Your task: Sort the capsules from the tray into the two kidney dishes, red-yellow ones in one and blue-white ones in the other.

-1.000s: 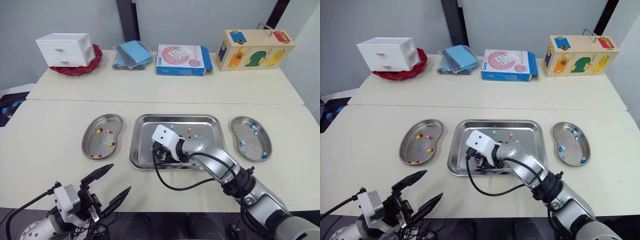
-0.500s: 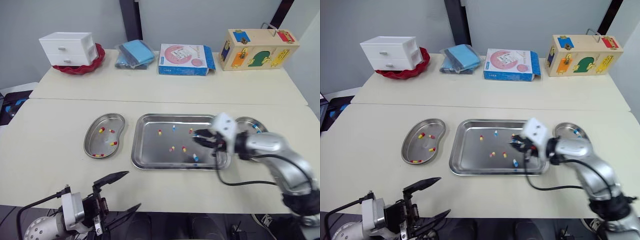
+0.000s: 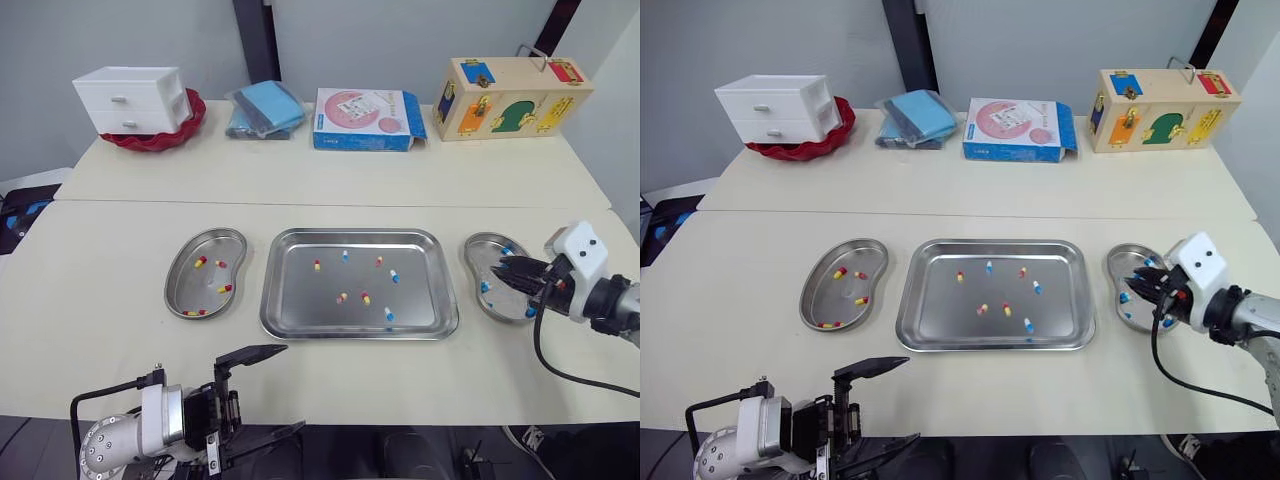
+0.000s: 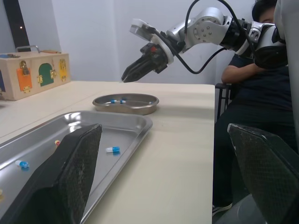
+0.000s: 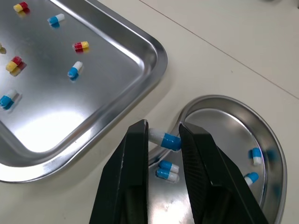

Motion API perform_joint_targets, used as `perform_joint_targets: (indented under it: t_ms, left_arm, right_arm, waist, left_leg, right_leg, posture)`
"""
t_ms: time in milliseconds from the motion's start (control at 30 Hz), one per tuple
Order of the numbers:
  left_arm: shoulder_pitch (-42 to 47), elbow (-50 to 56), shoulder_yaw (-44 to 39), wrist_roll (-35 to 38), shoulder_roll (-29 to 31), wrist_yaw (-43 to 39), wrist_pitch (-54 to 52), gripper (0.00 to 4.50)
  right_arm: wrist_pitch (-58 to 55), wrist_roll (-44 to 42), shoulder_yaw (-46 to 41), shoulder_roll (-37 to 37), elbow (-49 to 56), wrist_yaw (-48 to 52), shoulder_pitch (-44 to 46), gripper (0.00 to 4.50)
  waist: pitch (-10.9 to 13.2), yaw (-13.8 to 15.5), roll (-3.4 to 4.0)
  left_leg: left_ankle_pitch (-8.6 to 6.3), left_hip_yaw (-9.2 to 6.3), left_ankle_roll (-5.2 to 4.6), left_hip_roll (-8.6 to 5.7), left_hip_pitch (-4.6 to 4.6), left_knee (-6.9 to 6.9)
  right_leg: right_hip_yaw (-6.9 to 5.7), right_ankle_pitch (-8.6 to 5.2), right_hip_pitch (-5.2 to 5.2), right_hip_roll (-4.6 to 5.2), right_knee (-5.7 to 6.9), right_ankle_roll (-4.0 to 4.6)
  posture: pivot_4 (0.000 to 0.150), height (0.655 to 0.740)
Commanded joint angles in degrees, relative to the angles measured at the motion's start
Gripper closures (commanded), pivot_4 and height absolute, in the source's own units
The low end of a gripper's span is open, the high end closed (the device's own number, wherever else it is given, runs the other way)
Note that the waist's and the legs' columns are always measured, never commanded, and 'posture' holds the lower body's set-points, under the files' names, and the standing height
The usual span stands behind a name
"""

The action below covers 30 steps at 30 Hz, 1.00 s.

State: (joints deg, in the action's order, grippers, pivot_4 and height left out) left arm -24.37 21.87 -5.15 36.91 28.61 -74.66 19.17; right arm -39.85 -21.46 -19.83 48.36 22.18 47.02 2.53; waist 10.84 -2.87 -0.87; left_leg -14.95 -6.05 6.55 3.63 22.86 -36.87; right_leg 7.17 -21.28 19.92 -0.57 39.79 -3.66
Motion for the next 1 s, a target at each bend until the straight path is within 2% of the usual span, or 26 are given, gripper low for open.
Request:
perform_joint_targets:
  t_ms: [33, 100, 200, 400, 533, 733, 867, 1000]
  left_arm:
    - [0.6, 0.6, -0.5, 0.2, 0.4, 1.2, -0.3, 0.0]
    - [0.8, 0.8, -0.6, 0.2, 0.6, 1.8, -0.7, 0.0]
    - [1.0, 1.2, -0.6, 0.1, 0.9, 2.6, -1.0, 0.0]
    - [1.2, 1.7, -0.7, -0.2, 1.1, 3.9, -1.4, 0.0]
    - [1.0, 1.2, -1.0, -0.2, 1.3, 3.9, -1.2, 0.0]
    - [-0.3, -0.8, -2.2, -1.0, 0.9, 4.3, 0.2, 0.0]
    - [-5.3, 1.5, -8.2, -2.2, 2.4, 11.0, -3.8, 0.0]
    - [-9.3, 2.6, -13.2, -2.0, 5.3, 14.8, -9.1, 0.0]
  right_arm:
    - [2.9, 0.6, -1.6, -0.2, -1.4, -0.9, -1.0, 3.62]
    - [4.8, 1.9, -0.7, 0.4, -2.7, -1.2, -2.0, 3.62]
    - [7.3, 3.7, -0.1, 0.8, -4.8, -1.7, -2.5, 2.91]
    - [9.6, 3.7, -1.1, 1.5, -6.9, -0.1, -3.6, 1.35]
    - [10.2, 3.3, -1.9, 2.2, -7.3, 0.7, -3.8, 0.02]
    - [11.8, -0.9, -5.6, 1.9, -4.8, 5.0, -6.3, 0.02]
    - [15.0, -6.3, -13.4, 2.7, -6.0, 13.2, -10.8, 0.02]
    - [15.7, -7.3, -15.5, 5.3, -9.6, 18.9, -14.0, 0.02]
  waist:
    - [0.0, 0.0, 0.0]
    - [0.0, 0.0, 0.0]
    - [0.0, 0.0, 0.0]
    - [0.0, 0.1, 0.01]
    - [0.0, 0.1, 0.0]
    - [0.0, 0.2, 0.01]
    - [0.0, 0.3, 0.01]
    - [0.0, 0.3, -0.01]
  left_leg:
    - [0.0, 0.0, 0.0, 0.0, 0.0, -0.01]
    - [0.0, 0.0, 0.0, 0.0, 0.0, -0.01]
    - [0.0, 0.0, 0.0, 0.0, -0.01, -0.01]
    - [0.0, -0.01, 0.0, 0.0, -0.03, -0.01]
    - [0.0, -0.01, 0.0, 0.0, -0.09, -0.02]
    - [0.0, -0.02, 0.0, 0.0, -0.11, -0.02]
    - [-0.01, -0.04, -0.01, 0.01, -0.14, -0.01]
    - [-0.01, -0.05, -0.01, 0.0, -0.34, -0.01]
  right_leg:
    - [0.0, 0.0, -0.01, 0.0, 0.0, 0.0]
    - [0.0, 0.0, -0.02, 0.0, -0.01, 0.0]
    - [0.0, 0.0, -0.02, 0.0, 0.0, 0.0]
    - [0.0, 0.0, -0.07, 0.0, -0.01, 0.0]
    - [-0.01, 0.0, -0.15, 0.0, -0.01, 0.0]
    - [-0.03, 0.0, -0.2, 0.0, -0.02, 0.0]
    - [-0.04, 0.0, -0.27, 0.0, -0.09, 0.0]
    - [-0.04, 0.0, -0.52, 0.0, -0.15, -0.01]
  posture:
    - [0.15, 0.74]
    - [0.15, 0.74]
    - [0.15, 0.74]
    - [0.15, 0.74]
    - [0.15, 0.74]
    - [0.15, 0.74]
    - [0.15, 0.74]
    - [0.15, 0.74]
